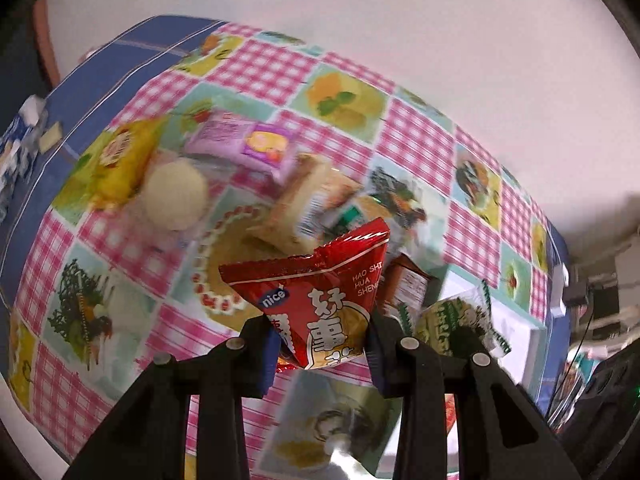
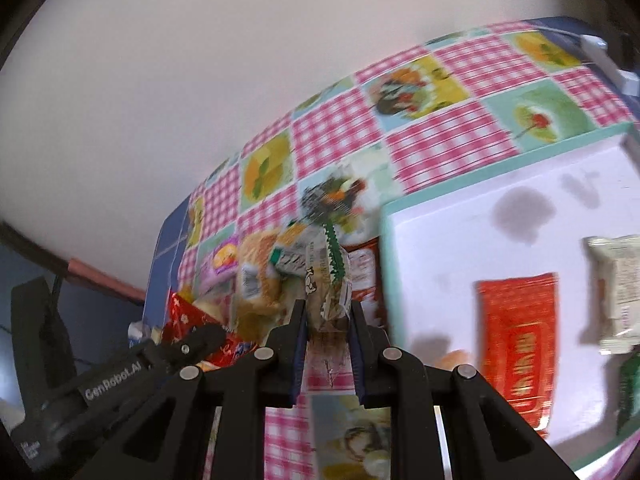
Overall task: Organize snacks
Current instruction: 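Lift both packs and carry them over the white tray, then open both grippers to drop the two packs into the tray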
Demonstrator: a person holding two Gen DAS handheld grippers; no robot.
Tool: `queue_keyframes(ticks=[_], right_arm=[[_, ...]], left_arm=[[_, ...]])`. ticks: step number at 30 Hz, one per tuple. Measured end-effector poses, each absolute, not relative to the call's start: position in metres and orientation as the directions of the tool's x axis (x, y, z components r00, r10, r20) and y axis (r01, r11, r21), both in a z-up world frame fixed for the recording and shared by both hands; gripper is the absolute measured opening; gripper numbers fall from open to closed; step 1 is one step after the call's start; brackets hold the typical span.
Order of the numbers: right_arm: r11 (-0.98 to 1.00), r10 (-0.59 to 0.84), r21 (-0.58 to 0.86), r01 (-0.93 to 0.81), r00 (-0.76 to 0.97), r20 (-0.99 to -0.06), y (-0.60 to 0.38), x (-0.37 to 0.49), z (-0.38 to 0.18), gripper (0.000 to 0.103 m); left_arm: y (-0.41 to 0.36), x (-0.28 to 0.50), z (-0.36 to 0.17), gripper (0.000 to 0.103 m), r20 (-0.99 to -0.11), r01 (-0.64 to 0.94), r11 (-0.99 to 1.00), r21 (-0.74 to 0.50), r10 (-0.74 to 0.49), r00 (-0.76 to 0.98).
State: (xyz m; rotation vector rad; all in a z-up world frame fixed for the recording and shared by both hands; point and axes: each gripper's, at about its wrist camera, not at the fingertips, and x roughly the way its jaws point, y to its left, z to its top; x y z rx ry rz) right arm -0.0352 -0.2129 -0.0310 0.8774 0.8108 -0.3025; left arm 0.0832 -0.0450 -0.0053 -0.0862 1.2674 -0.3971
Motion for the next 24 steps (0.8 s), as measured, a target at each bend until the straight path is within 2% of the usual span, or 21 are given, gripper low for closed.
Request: queue_keyframes(ticks=[10, 16, 24], right_arm=[[0.458, -0.048, 0.593, 0.662, 0.684, -0.728, -0.276, -0.09, -0.03, 0.021], [0.377, -0.172, 0.534, 0.757, 0.623, -0.763, -0.312, -0.126, -0.029, 0.021], [0.29, -0.179, 0.524, 0.801, 0.583, -0.792, -0.34, -0.141, -0.047, 0.021]], left_arm=[[-0.109, 0.043, -0.005, 0.038, -0.905, 0.421, 0.875, -0.239, -0.358, 0.231], [-0.15, 0.021, -0.013, 0.038, -0.909, 0.528, 0.825, -0.202, -0.359, 0.212], [-0.191, 0.011, -0.026, 0.038, -0.909, 0.611, 0.774, -0.164, -0.359, 0.21]])
